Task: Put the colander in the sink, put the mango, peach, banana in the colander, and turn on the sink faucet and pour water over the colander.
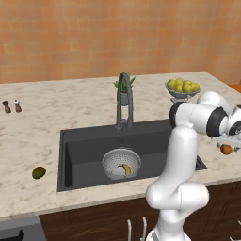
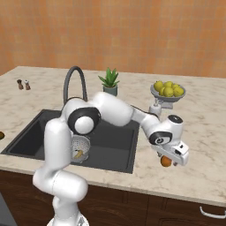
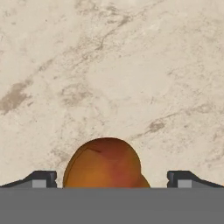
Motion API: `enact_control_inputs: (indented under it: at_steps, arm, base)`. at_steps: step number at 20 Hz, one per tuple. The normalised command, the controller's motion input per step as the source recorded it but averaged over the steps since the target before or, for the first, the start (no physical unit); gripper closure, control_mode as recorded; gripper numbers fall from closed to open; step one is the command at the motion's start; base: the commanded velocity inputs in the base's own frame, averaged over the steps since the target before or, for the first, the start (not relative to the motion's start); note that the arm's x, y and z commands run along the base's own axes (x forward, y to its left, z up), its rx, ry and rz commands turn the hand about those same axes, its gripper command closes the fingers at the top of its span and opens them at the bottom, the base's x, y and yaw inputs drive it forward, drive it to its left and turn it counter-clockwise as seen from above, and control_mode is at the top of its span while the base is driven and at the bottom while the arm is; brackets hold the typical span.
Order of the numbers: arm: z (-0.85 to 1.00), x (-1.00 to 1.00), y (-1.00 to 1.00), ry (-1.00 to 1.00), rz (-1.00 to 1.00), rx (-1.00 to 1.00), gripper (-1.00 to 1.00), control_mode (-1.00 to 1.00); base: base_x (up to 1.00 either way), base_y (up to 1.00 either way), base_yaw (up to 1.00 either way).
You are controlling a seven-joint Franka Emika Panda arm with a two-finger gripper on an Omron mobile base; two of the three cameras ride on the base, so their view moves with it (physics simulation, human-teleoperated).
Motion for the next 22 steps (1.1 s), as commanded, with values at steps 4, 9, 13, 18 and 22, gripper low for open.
enact_control_inputs:
  at_steps: [4,9,13,18,22]
  arm:
    - [-0.33,0.08,0.00,0.02,0.00,0.00,1.00,-1.00]
    - [-0.11,0.00,0.00,0.00,0.00,0.00,1.00,-1.00]
    - [0.32,-0.08,0.11,0.00,0.00,0.00,1.00,-1.00]
    - [0.39,-0.14,0.39,0.00,0.00,0.00,1.00,-1.00]
    - [0.12,-0.34,0.54,0.01,0.00,0.00,1.00,-1.00]
  base:
    - [0.00,0.00,0.00]
    - [0.00,0.00,0.00]
    - [0.00,0.00,0.00]
    - [0.00,0.00,0.00]
    - [0.00,0.00,0.00]
